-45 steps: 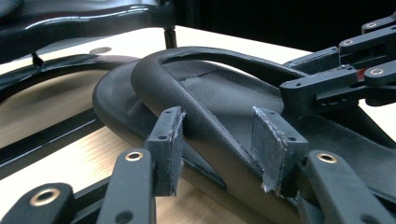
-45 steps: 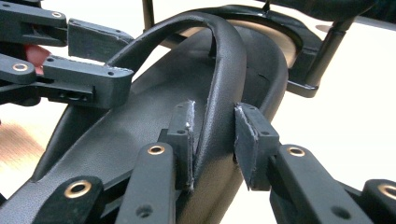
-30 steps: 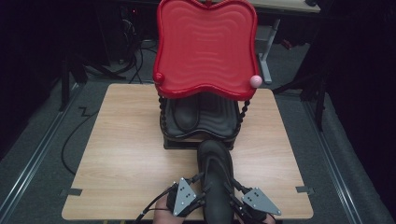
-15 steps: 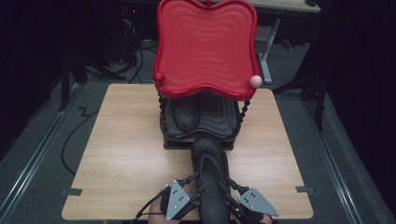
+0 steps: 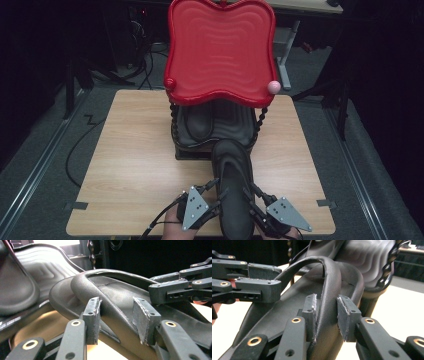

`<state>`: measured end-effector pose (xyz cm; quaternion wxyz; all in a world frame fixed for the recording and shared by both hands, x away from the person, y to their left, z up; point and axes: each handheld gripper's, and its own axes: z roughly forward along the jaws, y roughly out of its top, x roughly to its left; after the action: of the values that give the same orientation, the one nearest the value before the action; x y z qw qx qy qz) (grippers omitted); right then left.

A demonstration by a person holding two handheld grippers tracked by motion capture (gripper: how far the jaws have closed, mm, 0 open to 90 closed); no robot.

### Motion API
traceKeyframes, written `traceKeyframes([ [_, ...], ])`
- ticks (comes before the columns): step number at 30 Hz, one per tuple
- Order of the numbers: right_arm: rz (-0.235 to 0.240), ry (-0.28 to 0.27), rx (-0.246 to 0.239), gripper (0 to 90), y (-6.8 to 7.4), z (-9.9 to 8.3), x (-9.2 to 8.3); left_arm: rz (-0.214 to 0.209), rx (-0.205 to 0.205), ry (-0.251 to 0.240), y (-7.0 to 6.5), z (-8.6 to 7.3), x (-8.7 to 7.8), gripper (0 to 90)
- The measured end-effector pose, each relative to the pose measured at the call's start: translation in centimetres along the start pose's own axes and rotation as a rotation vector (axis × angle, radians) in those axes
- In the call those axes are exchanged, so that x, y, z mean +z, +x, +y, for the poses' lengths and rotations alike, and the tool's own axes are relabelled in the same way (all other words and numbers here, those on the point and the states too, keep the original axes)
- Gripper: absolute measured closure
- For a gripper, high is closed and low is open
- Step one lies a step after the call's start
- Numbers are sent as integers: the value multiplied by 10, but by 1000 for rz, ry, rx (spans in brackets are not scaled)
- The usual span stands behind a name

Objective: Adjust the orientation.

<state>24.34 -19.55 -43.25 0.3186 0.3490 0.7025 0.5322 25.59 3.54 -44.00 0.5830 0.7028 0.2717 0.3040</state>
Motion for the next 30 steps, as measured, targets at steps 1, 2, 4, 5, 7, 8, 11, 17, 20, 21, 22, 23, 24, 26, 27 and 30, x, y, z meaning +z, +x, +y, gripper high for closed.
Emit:
traceKeyframes([
  [1, -9, -9, 0, 696, -3, 3, 3, 2, 3, -3, 3, 2, 5, 584],
  [2, -9, -9, 0, 696, -3, 3, 3, 2, 3, -3, 3, 2, 5, 584],
  [4, -26, -21, -1, 697, -9, 8, 11, 7, 3, -1, 12, 7, 17, 586],
  [5, -41, -24, -6, 698, -17, 12, 22, 8, -2, -1, 17, 8, 23, 587],
  [7, -52, -27, -8, 698, -25, 17, 36, 29, -31, 9, 34, 10, 42, 592],
  [8, -61, -26, -14, 698, -28, 20, 43, 43, -34, 11, 39, 11, 48, 596],
  [11, -89, -30, -32, 700, -36, 28, 63, 69, -25, 7, 47, 13, 59, 607],
  [17, -122, -33, -34, 707, -46, 34, 89, 125, -34, -10, 62, 10, 83, 622],
  [20, -145, -27, -47, 712, -52, 31, 96, 134, -35, -11, 61, 10, 86, 632],
  [21, -146, -26, -42, 709, -53, 30, 98, 145, -24, -7, 60, 10, 88, 632],
  [22, -143, -27, -37, 703, -54, 30, 98, 153, -28, -3, 60, 12, 88, 633],
  [23, -143, -27, -37, 703, -54, 30, 98, 153, -28, -3, 60, 12, 88, 640],
  [24, -140, -29, -32, 682, -54, 30, 98, 160, -31, -2, 60, 12, 88, 640],
  [26, -127, -31, -13, 644, -54, 30, 97, 164, -40, -2, 61, 12, 88, 645],
  [27, -123, -35, -8, 622, -53, 30, 96, 165, -40, -2, 61, 12, 88, 646],
  [30, -108, -41, -10, 604, -50, 28, 87, 169, -37, -1, 60, 13, 89, 649],
])
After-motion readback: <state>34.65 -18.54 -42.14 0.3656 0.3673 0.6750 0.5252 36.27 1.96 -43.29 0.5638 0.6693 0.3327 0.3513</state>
